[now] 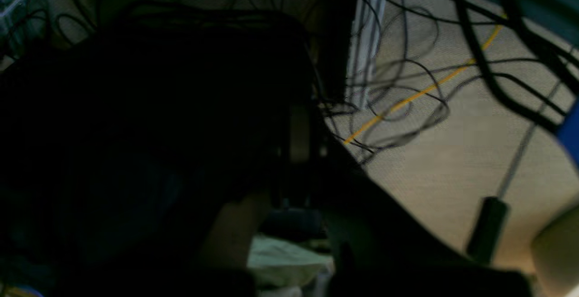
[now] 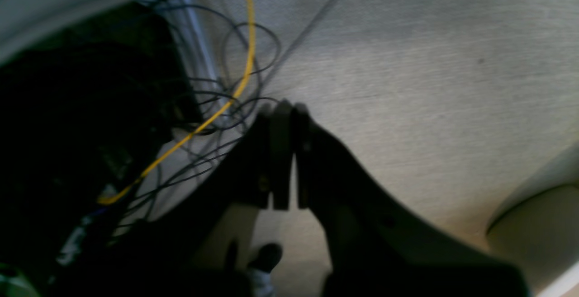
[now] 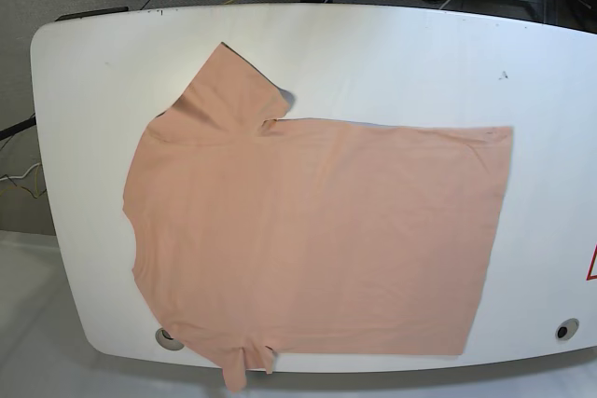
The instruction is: Fold the T-shirt properly
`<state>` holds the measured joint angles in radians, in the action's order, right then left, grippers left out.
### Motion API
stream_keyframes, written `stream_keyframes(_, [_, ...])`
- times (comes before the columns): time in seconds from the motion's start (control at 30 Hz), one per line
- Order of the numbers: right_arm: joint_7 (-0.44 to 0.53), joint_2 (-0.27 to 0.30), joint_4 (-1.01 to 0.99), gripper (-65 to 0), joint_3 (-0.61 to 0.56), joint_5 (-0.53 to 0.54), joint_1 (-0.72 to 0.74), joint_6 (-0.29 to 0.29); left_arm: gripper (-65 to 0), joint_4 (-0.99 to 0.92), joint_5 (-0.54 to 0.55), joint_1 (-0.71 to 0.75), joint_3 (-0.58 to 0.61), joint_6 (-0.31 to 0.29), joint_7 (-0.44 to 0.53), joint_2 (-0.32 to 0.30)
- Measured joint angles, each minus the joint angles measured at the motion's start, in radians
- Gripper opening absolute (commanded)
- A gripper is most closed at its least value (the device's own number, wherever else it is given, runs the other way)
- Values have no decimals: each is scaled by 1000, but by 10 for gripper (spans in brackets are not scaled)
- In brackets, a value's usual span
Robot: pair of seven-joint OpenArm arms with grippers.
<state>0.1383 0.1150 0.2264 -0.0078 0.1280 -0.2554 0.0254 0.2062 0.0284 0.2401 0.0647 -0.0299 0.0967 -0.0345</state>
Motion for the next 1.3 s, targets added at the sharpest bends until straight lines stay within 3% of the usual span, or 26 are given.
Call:
stream_keyframes(0.17, [46,19,111,-650,5,0,-95,9,-650,109,4,81,3,0,10,-32])
stream_keyframes(0.43, [41,62,307,-650,12,1,-253,3,-650,322,11,241,5,6,0,-90])
stream_keyframes(0.5, [90,74,357,-650,17,0,-296,12,-650,386,15,288,9,6,49,-102])
stream_keyframes(0.63, [67,91,415,-650,21,0,-350,3,-650,478,18,351,12,4,22,-117])
stream_keyframes(0.9, [93,110,486,-650,25,8,-412,8,-650,647,14,451,7,3,49,-148])
stream_keyframes(1.3, [113,114,594,-650,32,8,-472,5,-650,739,19,517,2,4,50,-163])
